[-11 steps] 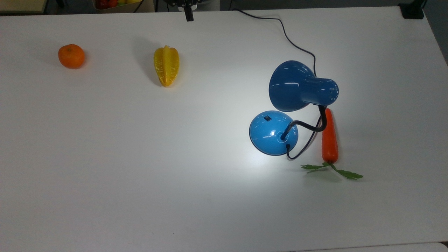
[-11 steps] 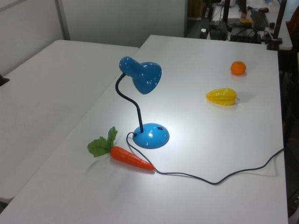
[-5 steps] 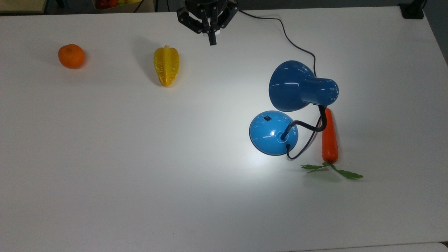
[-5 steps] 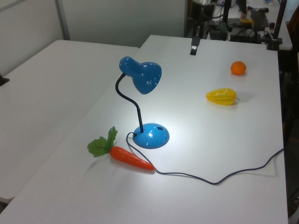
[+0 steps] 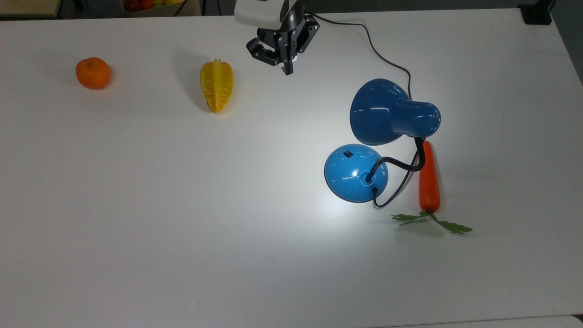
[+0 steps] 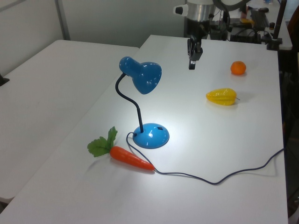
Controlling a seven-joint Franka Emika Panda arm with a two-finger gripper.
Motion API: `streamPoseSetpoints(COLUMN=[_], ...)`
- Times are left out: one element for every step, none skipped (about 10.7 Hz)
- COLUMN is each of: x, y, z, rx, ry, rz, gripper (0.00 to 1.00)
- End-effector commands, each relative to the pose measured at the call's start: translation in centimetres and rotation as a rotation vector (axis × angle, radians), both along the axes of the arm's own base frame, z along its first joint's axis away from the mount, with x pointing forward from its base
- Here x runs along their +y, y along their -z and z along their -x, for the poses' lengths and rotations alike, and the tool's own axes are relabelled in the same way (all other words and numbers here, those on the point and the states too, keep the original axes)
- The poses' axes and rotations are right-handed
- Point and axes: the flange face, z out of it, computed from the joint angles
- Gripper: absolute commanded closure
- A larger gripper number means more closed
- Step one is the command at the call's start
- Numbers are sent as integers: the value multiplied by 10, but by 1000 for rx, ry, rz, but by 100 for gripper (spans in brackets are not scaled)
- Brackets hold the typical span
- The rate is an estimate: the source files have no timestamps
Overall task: Turn off lamp
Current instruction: 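Move the gripper toward the blue lamp's round base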
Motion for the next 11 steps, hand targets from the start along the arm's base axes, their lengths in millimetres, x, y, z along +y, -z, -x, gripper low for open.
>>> streamPoseSetpoints(x=[29,30,32,37,46,62,73,81,88,94,101], y=[36,44,55,63,72,80,93,105,114,124,132], z=[-2,-2,-4,-8,-12,-11,-13,-15,-16,-18,-19], rx=[-60,-84,-94,-111,-125,-143,-156,-158,-168,-174,-184], ry=[-96,-93,-93,-96,-105,-124,-129,-134,-140,-145,-152], rz=[-15,-20,-24,-32,-39,-45,-50,-52,-55,-57,-60], gripper=[100,100,100,100,100,100,100,100,100,100,100])
